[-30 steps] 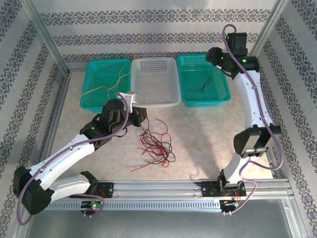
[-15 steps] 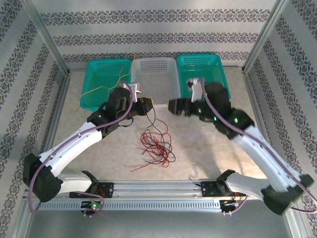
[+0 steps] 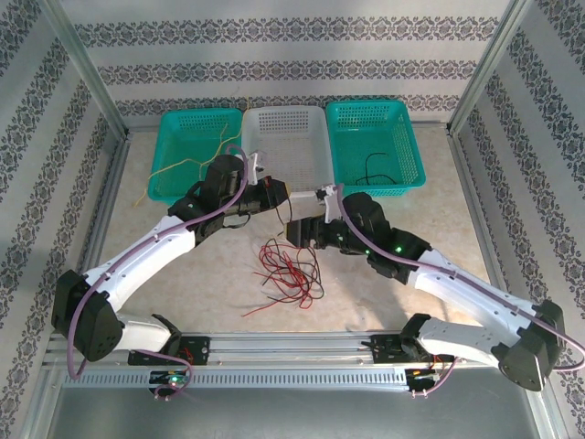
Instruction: Untangle the cables
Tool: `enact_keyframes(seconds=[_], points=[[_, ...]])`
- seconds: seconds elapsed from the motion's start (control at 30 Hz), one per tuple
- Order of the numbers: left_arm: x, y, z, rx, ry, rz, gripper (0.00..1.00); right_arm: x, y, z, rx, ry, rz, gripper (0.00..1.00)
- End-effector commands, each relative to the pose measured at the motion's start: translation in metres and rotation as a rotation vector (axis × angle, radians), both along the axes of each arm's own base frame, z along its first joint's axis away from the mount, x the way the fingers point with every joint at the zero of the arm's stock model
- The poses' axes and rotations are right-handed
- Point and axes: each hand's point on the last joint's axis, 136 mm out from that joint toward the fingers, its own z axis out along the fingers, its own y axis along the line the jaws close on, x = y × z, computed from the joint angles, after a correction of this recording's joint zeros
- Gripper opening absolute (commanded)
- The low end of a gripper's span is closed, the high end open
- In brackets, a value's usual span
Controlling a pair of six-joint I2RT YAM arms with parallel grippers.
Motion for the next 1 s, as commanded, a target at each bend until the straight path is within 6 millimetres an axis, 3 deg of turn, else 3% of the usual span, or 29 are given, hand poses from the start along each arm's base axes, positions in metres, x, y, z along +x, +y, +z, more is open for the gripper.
enact_keyframes(seconds=[0.0,0.13,0.37,0.4,0.47,0.53,0.57,0.63,0.73,0.83,0.97], points=[[0.000,-0.002,0.016,-0.041,-0.017,-0.015,0.04,0.010,0.010,0.032,0.058,-0.082,-0.004,0.63],[0.000,0.001,0.013,-0.022,-0.014,-0.018,0.04,0.013,0.008,0.028,0.032,-0.073,-0.020,0.35],[-0.001,0.004,0.008,-0.011,-0.005,-0.032,0.04,0.023,-0.022,0.030,-0.024,-0.089,-0.136,0.01],[-0.002,0.003,0.007,-0.007,-0.007,-0.045,0.07,0.024,-0.026,0.032,-0.033,-0.092,-0.150,0.00],[-0.007,-0.001,0.006,-0.003,-0.019,-0.091,0.23,0.028,-0.037,0.038,-0.054,-0.103,-0.193,0.00],[-0.013,-0.002,0.001,0.026,-0.027,-0.138,0.57,0.031,-0.047,0.046,-0.072,-0.116,-0.228,0.00],[-0.016,-0.001,-0.002,0.049,-0.029,-0.156,0.70,0.031,-0.049,0.051,-0.075,-0.134,-0.224,0.00],[-0.022,0.004,-0.011,0.107,-0.036,-0.179,0.83,0.032,-0.054,0.063,-0.086,-0.174,-0.240,0.00],[-0.026,0.012,-0.018,0.157,-0.056,-0.176,0.84,0.033,-0.064,0.080,-0.091,-0.218,-0.274,0.00],[-0.026,0.014,-0.019,0.143,-0.081,-0.159,0.73,0.031,-0.064,0.099,-0.074,-0.220,-0.267,0.00],[-0.027,0.006,-0.015,0.098,-0.088,-0.186,0.70,0.034,-0.071,0.114,-0.074,-0.201,-0.309,0.00]])
